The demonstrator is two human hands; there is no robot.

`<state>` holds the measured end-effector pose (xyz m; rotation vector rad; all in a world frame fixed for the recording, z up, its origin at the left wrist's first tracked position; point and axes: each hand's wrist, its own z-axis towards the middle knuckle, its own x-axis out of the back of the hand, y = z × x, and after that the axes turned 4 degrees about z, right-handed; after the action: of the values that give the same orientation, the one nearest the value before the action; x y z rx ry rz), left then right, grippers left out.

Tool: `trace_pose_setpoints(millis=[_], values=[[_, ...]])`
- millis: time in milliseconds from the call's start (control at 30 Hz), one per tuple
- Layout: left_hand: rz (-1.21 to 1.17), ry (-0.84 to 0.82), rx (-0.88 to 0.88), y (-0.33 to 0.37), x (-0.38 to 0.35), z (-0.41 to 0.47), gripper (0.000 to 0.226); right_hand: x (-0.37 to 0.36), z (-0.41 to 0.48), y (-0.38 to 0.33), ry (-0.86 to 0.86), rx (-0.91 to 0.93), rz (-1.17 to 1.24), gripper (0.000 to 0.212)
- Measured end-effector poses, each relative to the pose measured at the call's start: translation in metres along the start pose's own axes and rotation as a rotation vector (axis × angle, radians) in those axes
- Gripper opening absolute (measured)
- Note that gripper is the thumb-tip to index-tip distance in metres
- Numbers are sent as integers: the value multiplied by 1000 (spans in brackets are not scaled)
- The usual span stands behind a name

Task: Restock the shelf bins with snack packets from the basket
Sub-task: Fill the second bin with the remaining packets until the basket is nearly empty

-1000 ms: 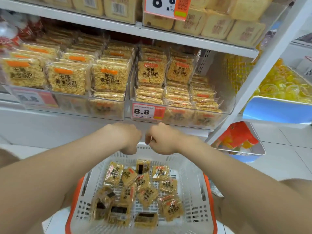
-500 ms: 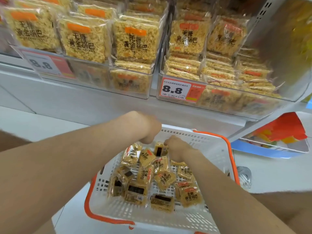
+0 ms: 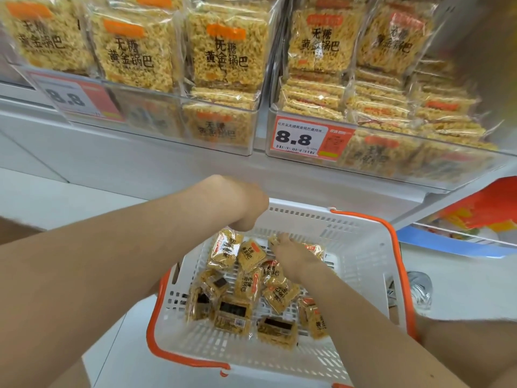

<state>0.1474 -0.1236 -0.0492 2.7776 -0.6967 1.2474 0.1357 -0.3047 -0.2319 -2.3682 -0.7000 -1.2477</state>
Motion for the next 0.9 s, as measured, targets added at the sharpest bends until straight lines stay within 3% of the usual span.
trace_pose_setpoints(millis=[133, 300, 500, 767, 833, 900], values=[[-21, -8, -3, 0, 11, -4, 36, 17, -4, 4, 161, -37, 94, 28], [-101, 4, -9, 0, 27, -23, 40, 63, -36, -7, 377, -45, 493, 21], [-183, 45, -60, 6, 38, -55, 63, 103, -87, -33, 832, 112, 887, 7], [-302, 555, -41, 9, 73, -109, 84, 169, -144, -51, 1214, 69, 1180, 17], [-476, 668, -61, 12, 79, -115, 77, 190, -155, -45, 1294, 162, 1195, 12], [-776, 715, -105, 13, 87, -120, 66, 210, -164, -33, 1365, 233, 1137, 27]])
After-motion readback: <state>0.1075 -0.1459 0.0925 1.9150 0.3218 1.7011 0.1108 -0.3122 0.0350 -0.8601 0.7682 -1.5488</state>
